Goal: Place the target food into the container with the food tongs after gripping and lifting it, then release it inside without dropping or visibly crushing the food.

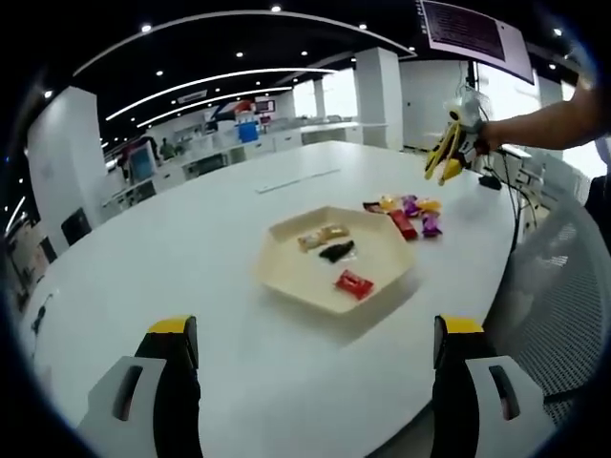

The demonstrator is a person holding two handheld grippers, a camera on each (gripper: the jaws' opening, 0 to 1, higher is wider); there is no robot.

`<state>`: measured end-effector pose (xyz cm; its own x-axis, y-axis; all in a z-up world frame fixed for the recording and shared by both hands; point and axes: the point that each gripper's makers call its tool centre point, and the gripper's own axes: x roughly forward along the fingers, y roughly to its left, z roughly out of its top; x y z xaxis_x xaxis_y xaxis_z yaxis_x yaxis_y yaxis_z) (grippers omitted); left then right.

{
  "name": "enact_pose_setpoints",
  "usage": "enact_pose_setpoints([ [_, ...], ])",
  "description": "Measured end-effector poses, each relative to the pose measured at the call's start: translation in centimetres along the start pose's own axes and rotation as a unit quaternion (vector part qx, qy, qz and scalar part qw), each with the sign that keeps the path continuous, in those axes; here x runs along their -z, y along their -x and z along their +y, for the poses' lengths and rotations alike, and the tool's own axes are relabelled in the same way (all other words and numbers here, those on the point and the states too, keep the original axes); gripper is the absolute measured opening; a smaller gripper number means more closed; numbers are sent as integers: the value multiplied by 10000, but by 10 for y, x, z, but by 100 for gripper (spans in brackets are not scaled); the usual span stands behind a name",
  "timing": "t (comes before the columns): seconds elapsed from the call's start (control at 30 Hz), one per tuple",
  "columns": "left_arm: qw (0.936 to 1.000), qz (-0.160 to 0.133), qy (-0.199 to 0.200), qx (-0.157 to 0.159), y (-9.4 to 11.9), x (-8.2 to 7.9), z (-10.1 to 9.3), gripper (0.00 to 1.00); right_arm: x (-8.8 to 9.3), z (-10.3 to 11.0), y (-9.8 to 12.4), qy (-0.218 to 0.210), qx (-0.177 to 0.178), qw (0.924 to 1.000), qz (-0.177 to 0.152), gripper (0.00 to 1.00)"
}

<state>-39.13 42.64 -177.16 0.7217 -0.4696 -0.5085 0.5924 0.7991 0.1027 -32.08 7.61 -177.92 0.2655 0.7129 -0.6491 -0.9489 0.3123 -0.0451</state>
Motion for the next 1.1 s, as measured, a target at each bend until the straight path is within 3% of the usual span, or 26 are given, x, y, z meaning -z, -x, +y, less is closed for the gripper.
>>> enact_pose_setpoints([
  [0.33, 9998, 185, 109, 4, -3, 9, 2, 99, 20, -1, -15, 370, -227, 9986, 288, 29],
  [0.43, 9996, 216, 169, 14, -3, 10, 2, 99, 19, -6, -18, 774, -82, 9964, 333, 29],
  [0.5, 9995, 232, 190, 35, -3, 11, 1, 99, 21, 0, -22, 914, -193, 9947, 432, 29],
  [0.87, 9995, 259, 160, 112, -4, 12, -2, 99, 29, 3, -37, 912, -291, 9938, 572, 29],
  [1.1, 9996, 231, 157, 82, -3, 11, -1, 99, 28, 1, -37, 989, -130, 9922, 742, 29],
])
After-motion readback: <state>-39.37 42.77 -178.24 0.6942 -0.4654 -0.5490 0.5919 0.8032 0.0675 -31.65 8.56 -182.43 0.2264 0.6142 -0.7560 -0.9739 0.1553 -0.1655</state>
